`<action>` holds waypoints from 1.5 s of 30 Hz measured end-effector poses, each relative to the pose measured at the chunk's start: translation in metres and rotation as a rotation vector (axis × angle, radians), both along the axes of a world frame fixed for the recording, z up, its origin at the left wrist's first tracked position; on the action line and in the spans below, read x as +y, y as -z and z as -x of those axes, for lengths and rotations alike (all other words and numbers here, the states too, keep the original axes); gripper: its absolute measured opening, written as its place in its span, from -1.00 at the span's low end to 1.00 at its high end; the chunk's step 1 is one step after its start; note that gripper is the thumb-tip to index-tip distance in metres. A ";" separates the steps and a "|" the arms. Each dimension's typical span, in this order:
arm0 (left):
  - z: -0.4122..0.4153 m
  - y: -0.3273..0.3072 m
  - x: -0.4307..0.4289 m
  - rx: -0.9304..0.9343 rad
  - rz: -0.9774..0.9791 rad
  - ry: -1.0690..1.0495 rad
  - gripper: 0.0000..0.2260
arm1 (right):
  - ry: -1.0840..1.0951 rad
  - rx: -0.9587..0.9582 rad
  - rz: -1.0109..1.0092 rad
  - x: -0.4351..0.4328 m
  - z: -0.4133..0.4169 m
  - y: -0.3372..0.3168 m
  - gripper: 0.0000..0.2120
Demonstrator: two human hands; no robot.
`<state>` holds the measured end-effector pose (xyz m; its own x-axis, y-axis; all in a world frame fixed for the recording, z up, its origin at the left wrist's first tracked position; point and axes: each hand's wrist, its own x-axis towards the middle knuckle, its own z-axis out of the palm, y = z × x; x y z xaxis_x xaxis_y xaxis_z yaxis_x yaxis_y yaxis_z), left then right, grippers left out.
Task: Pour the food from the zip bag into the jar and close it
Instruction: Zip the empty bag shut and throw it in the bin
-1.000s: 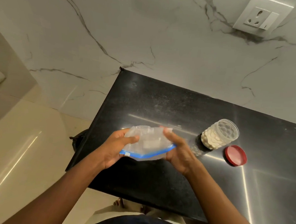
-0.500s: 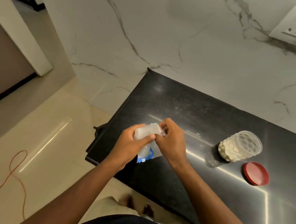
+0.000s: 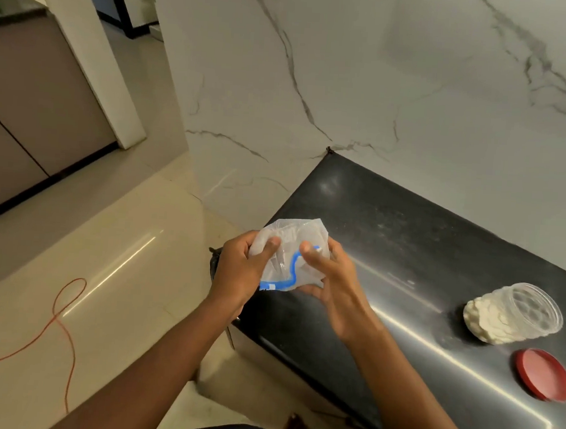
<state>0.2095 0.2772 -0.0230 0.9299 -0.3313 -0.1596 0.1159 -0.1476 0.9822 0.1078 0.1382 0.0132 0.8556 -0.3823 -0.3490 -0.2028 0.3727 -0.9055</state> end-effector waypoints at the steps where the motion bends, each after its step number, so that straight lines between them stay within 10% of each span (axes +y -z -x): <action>1: -0.008 0.000 0.003 -0.004 0.010 -0.001 -0.83 | 0.097 0.007 0.061 0.010 -0.010 0.003 -0.33; 7: -0.060 0.005 0.031 0.260 0.089 0.020 -0.75 | 0.392 -0.039 0.735 0.056 -0.074 0.034 -0.53; 11: -0.107 0.008 0.057 0.447 0.036 -0.012 -0.72 | 0.121 -0.132 1.588 0.093 -0.115 0.055 -0.45; 14: -0.146 -0.002 0.079 0.691 0.212 0.059 -0.45 | -0.105 -0.142 1.727 0.116 -0.142 0.063 -0.37; 17: -0.184 -0.007 0.099 0.722 0.312 0.192 -0.19 | -0.248 0.036 1.658 0.144 -0.165 0.064 -0.32; 21: -0.208 0.007 0.110 0.486 0.030 0.202 -0.46 | -0.403 0.077 1.203 0.170 -0.186 0.070 -0.34; 26: -0.231 0.037 0.110 0.488 0.046 0.151 -0.65 | 0.325 0.044 0.330 0.162 -0.214 0.063 -0.67; 30: -0.255 0.061 0.098 0.519 0.002 0.110 -0.64 | 0.205 0.307 -0.071 0.143 -0.256 0.085 -0.69; 37: -0.308 0.158 0.085 0.626 -0.170 0.110 -0.69 | 0.417 0.590 -0.037 0.126 -0.334 0.204 -0.86; 45: -0.339 0.343 0.100 0.663 -0.290 0.245 -0.66 | 0.605 0.971 -0.082 0.093 -0.385 0.443 -0.47</action>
